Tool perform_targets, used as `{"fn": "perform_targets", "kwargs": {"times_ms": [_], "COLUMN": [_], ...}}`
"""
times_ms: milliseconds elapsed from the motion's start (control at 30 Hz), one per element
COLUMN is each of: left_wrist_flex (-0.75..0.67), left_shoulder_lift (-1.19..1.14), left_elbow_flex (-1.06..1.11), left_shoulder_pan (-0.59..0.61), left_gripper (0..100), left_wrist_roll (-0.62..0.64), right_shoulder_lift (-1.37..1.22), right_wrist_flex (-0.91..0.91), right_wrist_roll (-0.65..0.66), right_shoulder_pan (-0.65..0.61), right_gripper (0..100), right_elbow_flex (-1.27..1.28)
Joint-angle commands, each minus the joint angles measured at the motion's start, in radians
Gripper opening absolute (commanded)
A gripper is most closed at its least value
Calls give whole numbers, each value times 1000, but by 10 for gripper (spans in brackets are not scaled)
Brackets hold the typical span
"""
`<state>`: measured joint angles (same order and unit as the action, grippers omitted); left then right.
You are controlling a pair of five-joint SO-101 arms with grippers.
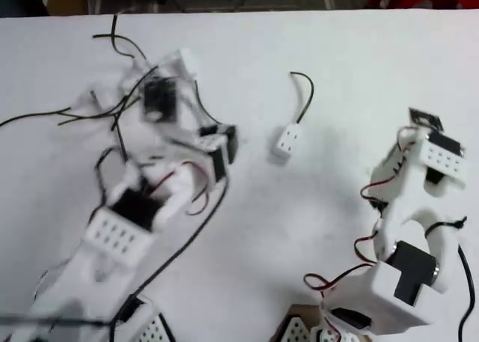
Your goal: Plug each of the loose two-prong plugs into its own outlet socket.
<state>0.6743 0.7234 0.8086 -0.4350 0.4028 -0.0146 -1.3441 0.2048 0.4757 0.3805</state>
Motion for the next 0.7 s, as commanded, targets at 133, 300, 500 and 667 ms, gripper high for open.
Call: {"fn": "perform_targets", "kwargs": {"times_ms": [133,300,500,667], "left_wrist_flex": [253,459,647,736], "left_shoulder_lift": [-444,-723,-1012,-1213], "left_elbow_flex": [-476,-772,-1115,-1373], "left_shoulder_pan": [-107,-140,-211,-213], "left_gripper": [24,24,24,23], "left_wrist_roll": [-48,-52,-140,-402], "right_shoulder_lift": [13,13,21,19], "right_wrist_flex": [84,199,231,231], "right_wrist_roll": [2,2,2,2], "right_shoulder_pan": [125,179,209,214], "right_gripper": [18,18,18,18], "right_elbow_flex": [140,267,316,316]}}
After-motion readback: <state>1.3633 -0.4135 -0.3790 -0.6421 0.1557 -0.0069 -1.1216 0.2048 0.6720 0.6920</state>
